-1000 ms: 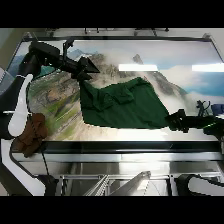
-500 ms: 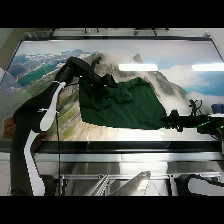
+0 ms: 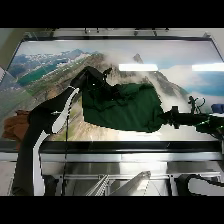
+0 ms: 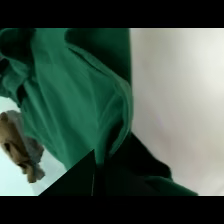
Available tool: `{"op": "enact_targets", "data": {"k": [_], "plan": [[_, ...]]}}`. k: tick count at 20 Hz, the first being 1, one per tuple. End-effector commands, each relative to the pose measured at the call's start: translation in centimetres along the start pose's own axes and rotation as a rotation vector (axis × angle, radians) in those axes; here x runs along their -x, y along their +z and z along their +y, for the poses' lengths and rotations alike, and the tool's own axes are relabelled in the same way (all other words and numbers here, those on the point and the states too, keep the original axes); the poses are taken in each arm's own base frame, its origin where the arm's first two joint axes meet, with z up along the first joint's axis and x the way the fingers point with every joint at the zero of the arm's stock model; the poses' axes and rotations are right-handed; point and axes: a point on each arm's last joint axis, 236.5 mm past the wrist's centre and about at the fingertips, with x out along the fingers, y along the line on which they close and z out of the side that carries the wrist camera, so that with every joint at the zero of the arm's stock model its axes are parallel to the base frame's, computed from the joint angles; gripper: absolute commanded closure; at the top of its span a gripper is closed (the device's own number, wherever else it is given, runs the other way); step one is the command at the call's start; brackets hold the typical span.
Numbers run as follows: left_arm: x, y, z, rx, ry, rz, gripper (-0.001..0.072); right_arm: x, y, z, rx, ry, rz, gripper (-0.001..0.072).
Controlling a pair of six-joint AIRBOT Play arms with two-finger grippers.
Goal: Fold the shirts.
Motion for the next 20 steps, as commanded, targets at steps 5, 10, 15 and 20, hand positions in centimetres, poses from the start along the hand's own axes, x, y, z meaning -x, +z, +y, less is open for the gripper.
{"op": "enact_targets", "data": {"k": [5,10,15,20], "plan": [[15.1,-1.8,-15.5,-0.2,-0.479,-0.062,0.0689,6.7,-0.4,15.2,0.256,0.61,-0.067,0.0691],[33.4,-13.5,-24.5,-0.558,-0.512,-0.149,0.0687,26.3,-1.6,31.0,0.747,1.128,-0.49,0.0691],[42.6,-22.1,-26.7,-0.642,-0.37,-0.45,0.0685,32.9,-7.3,39.1,1.027,0.975,-0.631,0.0692],[43.5,-24.1,-25.2,-0.564,-0.335,-0.576,0.0683,27.4,-11.1,40.2,1.113,0.806,-0.471,0.0691]]}}
